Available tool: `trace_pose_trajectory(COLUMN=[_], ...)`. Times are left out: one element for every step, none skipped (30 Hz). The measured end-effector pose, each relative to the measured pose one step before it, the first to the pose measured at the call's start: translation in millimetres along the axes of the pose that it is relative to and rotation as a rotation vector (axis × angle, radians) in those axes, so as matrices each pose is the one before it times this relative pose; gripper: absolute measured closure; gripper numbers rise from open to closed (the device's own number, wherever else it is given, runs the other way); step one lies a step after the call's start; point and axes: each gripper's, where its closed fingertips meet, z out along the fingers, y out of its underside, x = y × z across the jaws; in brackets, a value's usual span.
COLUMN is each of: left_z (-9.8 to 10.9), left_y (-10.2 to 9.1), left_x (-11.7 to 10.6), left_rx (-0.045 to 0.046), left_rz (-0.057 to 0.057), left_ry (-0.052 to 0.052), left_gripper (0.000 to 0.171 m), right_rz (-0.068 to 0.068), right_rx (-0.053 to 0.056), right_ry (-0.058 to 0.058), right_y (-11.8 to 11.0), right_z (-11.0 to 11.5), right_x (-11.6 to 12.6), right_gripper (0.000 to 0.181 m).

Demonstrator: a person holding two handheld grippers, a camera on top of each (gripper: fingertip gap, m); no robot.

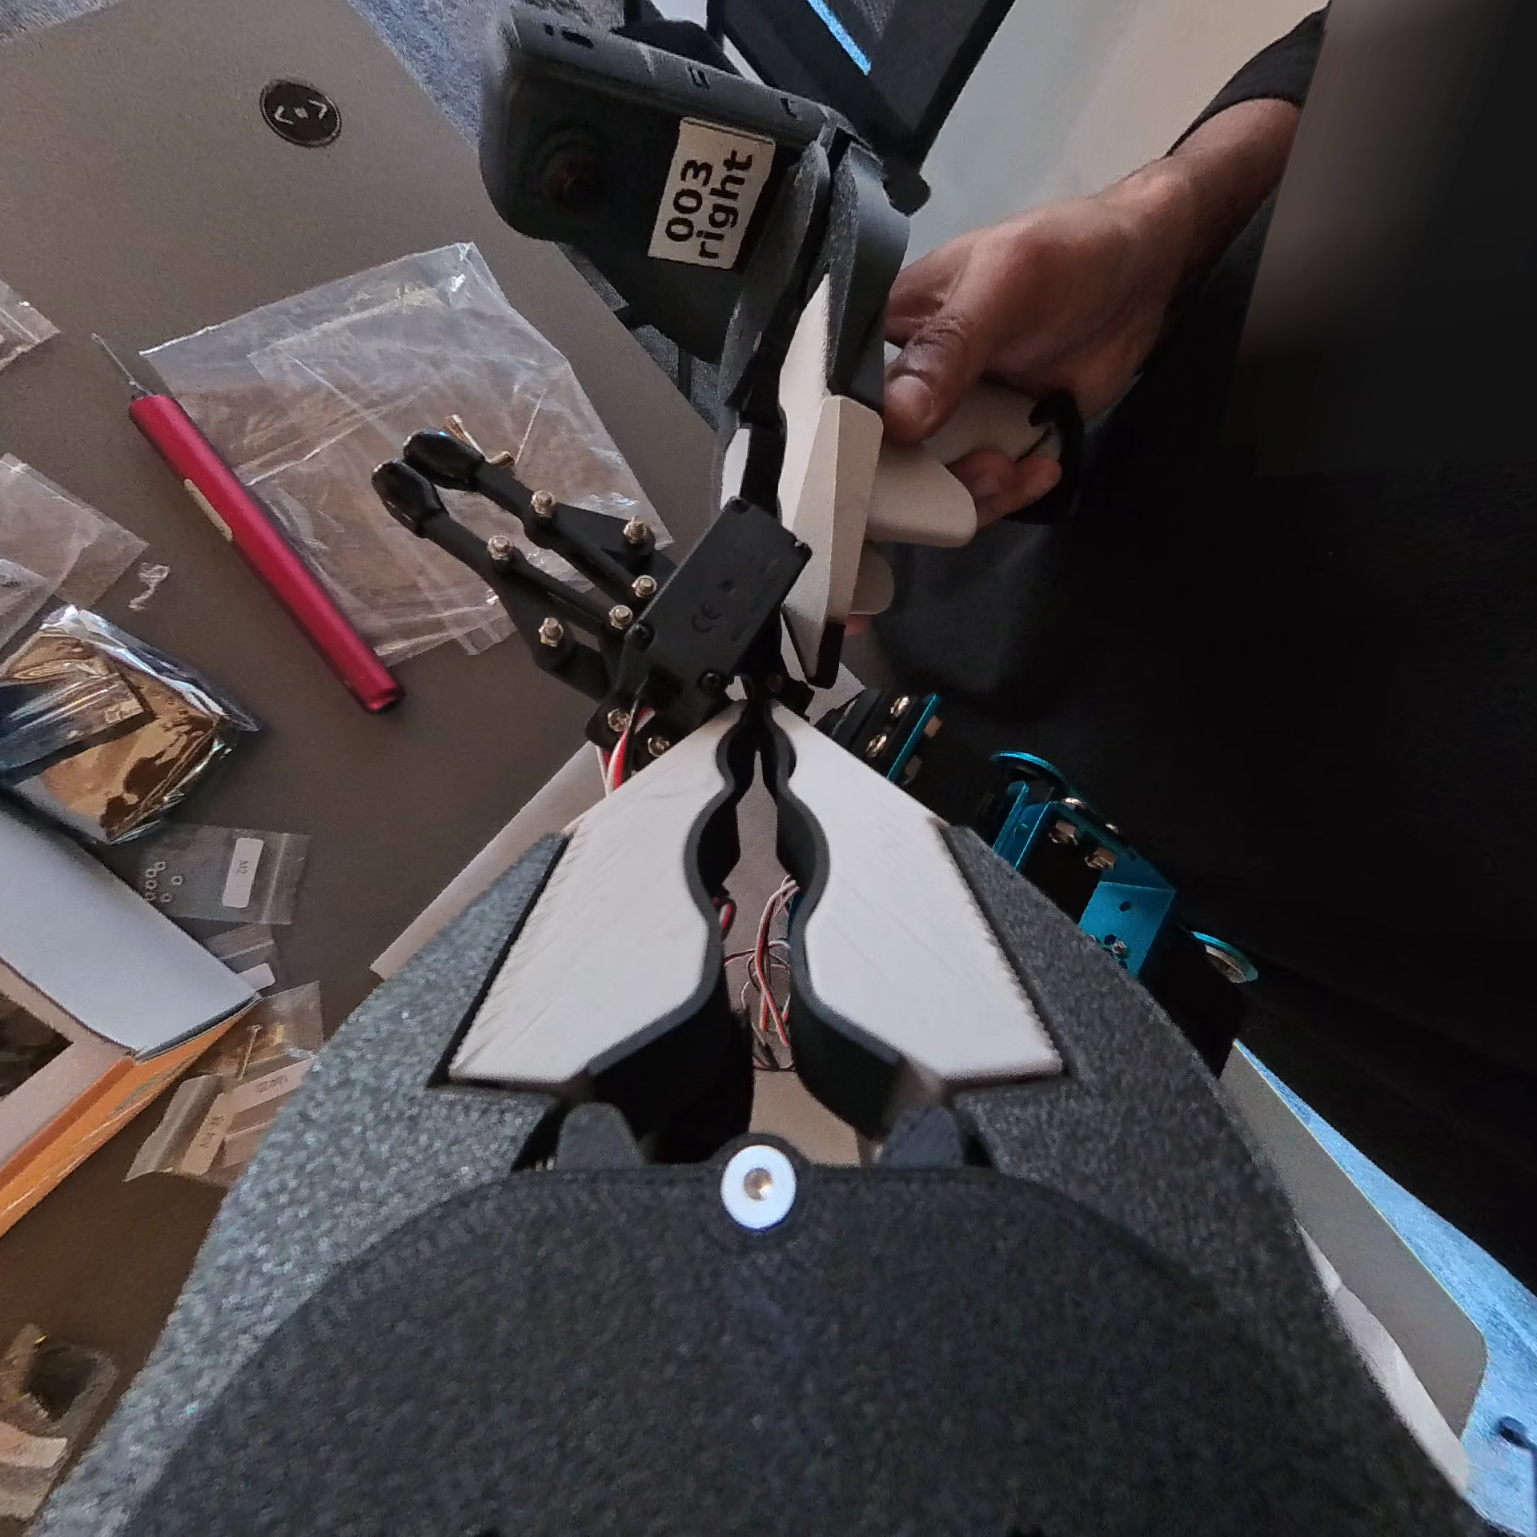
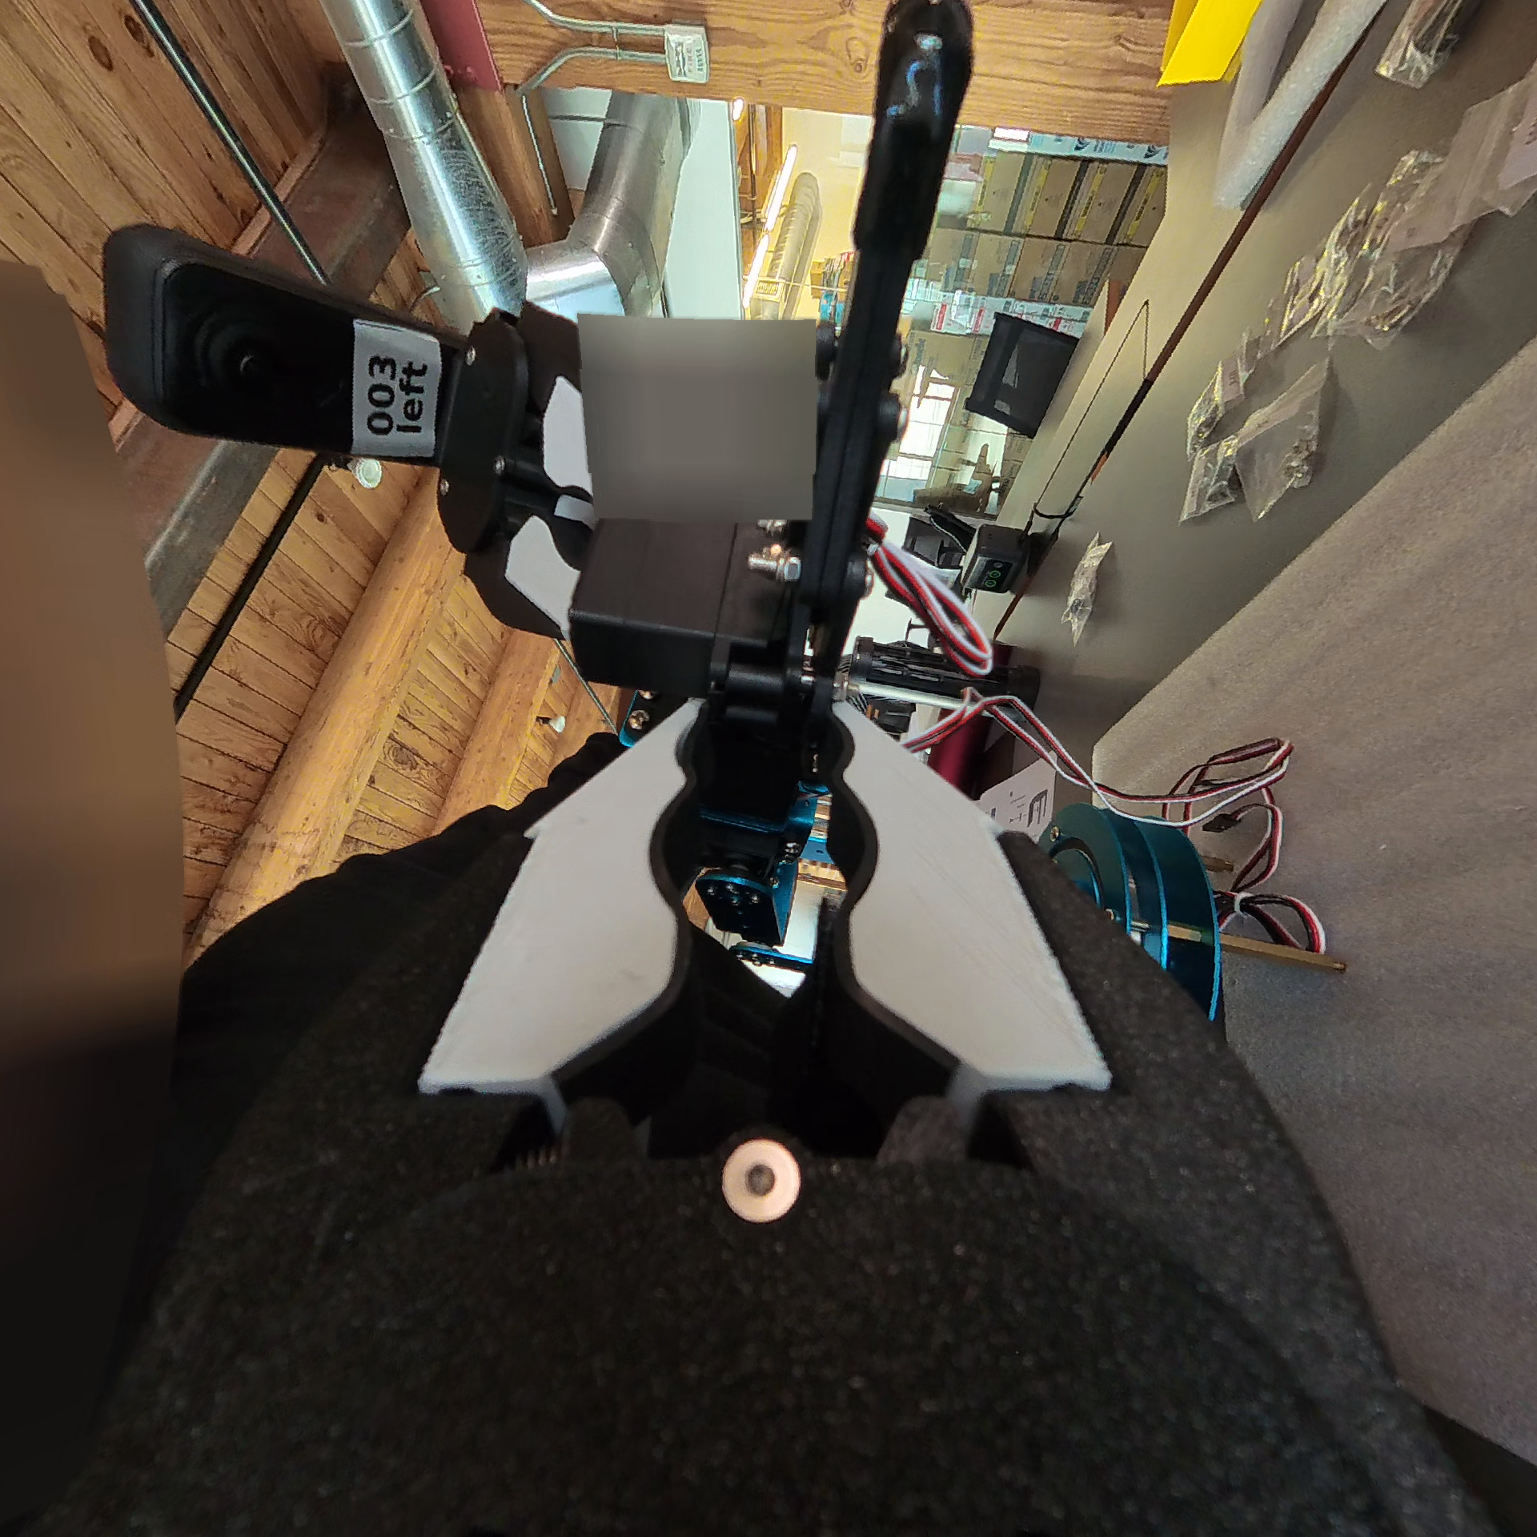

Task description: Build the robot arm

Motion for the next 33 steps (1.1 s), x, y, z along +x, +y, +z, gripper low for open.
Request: trace_pose_trajectory(left_z=[-1.59, -2.54, -3.95, -5.17, -6.05, -6.67, -6.79, -6.64, -6.37, -6.25, -5.57, -4.13, -0.83, 3.67, 8.23, 11.78, 13.79, 14.03, 12.34, 9.48, 6.18, 2.74, -0.19, -2.75, -4.99, -6.97, -8.10, -8.11, -7.38, -6.41, -5.83, -5.39, -5.24], left_y=[-0.71, -1.16, -1.88, -2.52, -2.70, -2.53, -2.50, -1.41, 0.51, 3.25, 7.82, 14.03, 20.94, 27.28, 29.73, 26.09, 19.89, 14.43, 10.18, 5.70, 1.69, -1.78, -5.69, -9.12, -12.60, -15.75, -17.13, -17.46, -16.59, -15.27, -13.07, -9.71, -8.23], left_x=[1.65, 3.48, 2.40, 0.49, 0.18, 0.20, -0.04, -0.21, -2.34, -6.95, -12.65, -15.52, -14.44, -10.57, -4.88, -0.35, 1.89, 3.13, 2.70, 0.47, -1.46, -0.67, 0.74, 1.10, 0.71, 0.65, 1.17, 2.33, 4.62, 6.63, 6.59, 4.92, 4.74], left_rx=[0.00651, 0.01331, 0.01954, 0.02727, 0.03297, 0.03820, 0.04454, 0.04340, 0.03670, 0.02971, 0.01714, -0.00310, -0.02640, -0.05296, -0.07063, -0.06230, -0.03954, -0.02253, -0.01363, -0.00112, 0.01052, 0.01827, 0.02970, 0.04246, 0.05511, 0.06666, 0.06996, 0.06325, 0.05037, 0.03941, 0.02828, 0.01377, 0.01041], left_rz=[0.0021, -0.0007, -0.0006, -0.0016, -0.0031, -0.0025, -0.0029, -0.0045, -0.0049, -0.0040, -0.0040, -0.0050, -0.0089, -0.0128, -0.0134, -0.0121, -0.0049, 0.0057, 0.0124, 0.0052, -0.0130, -0.0278, -0.0325, -0.0252, -0.0108, -0.0030, -0.0084, -0.0196, -0.0224, -0.0131, 0.0037, 0.0171, 0.0168], left_ry=[0.0053, 0.0148, 0.0071, -0.0057, -0.0081, -0.0094, -0.0115, -0.0108, -0.0201, -0.0435, -0.0692, -0.0772, -0.0648, -0.0405, -0.0130, 0.0044, 0.0083, 0.0086, 0.0061, -0.0036, -0.0073, 0.0047, 0.0145, 0.0096, -0.0038, -0.0107, -0.0070, 0.0019, 0.0107, 0.0126, 0.0012, -0.0175, -0.0211], left_gripper=[0.171, 0.171, 0.168, 0.166, 0.163, 0.161, 0.160, 0.158, 0.156, 0.154, 0.152, 0.151, 0.151, 0.151, 0.151, 0.151, 0.152, 0.153, 0.155, 0.157, 0.158, 0.158, 0.158, 0.158, 0.158, 0.158, 0.158, 0.155, 0.149, 0.143, 0.140, 0.140, 0.138], right_rz=[-0.0073, -0.0078, -0.0037, 0.0036, 0.0045, 0.0052, 0.0045, 0.0039, 0.0022, 0.0005, -0.0020, -0.0036, -0.0050, -0.0035, -0.0021, -0.0028, -0.0017, 0.0007, 0.0017, 0.0001, 0.0003, 0.0000, -0.0009, -0.0009, -0.0012, -0.0008, -0.0046, -0.0027, 0.0006, -0.0038, -0.0087, -0.0066, -0.0168], right_rx=[-0.0036, -0.0053, -0.0048, -0.0002, 0.0017, 0.0020, 0.0019, 0.0025, 0.0028, -0.0001, -0.0017, -0.0010, -0.0006, -0.0013, -0.0014, -0.0004, 0.0006, 0.0005, 0.0007, 0.0003, 0.0005, 0.0029, 0.0028, 0.0011, -0.0005, 0.0002, -0.0005, -0.0013, 0.0000, -0.0001, -0.0013, -0.0020, -0.0011], right_ry=[0.0004, 0.0002, -0.0022, -0.0024, -0.0015, -0.0012, -0.0010, -0.0001, 0.0013, 0.0008, 0.0003, 0.0014, 0.0017, 0.0002, -0.0007, 0.0003, 0.0009, -0.0006, -0.0012, -0.0008, -0.0004, 0.0001, 0.0002, -0.0013, -0.0013, 0.0002, 0.0021, 0.0009, 0.0006, 0.0025, 0.0032, 0.0037, 0.0111], right_y=[0.40, 0.40, 0.25, -0.26, -0.57, -0.63, -0.43, -0.34, -0.23, 0.22, 0.47, 0.35, 0.50, 0.48, 0.33, 0.13, 0.01, -0.18, 0.01, -0.07, -0.12, -0.43, -0.25, 0.01, 0.29, 0.23, 0.04, 0.01, -0.11, -0.10, 0.01, 0.18, 0.20], right_z=[0.58, 0.41, 0.32, -0.06, -0.27, -0.48, -0.80, -0.76, -0.61, -0.47, -0.09, 0.12, 0.34, 0.48, 0.47, 0.24, 0.15, 0.23, 0.28, 0.20, 0.25, 0.11, -0.04, -0.06, 0.01, -0.01, -0.01, 0.02, 0.04, 0.14, 0.12, 0.06, 0.08], right_x=[-0.60, -0.57, -0.27, 0.15, 0.48, 0.63, 0.41, 0.35, 0.26, 0.06, -0.35, -0.46, -0.51, -0.58, -0.48, -0.24, 0.05, 0.12, 0.05, 0.12, -0.03, 0.00, 0.03, -0.16, -0.12, -0.17, -0.20, -0.16, -0.03, -0.17, -0.11, -0.30, -0.22], right_gripper=[0.158, 0.158, 0.158, 0.158, 0.158, 0.158, 0.158, 0.158, 0.158, 0.159, 0.158, 0.158, 0.158, 0.158, 0.157, 0.159, 0.158, 0.158, 0.157, 0.158, 0.158, 0.158, 0.158, 0.157, 0.158, 0.158, 0.158, 0.158, 0.158, 0.158, 0.157, 0.157, 0.158])
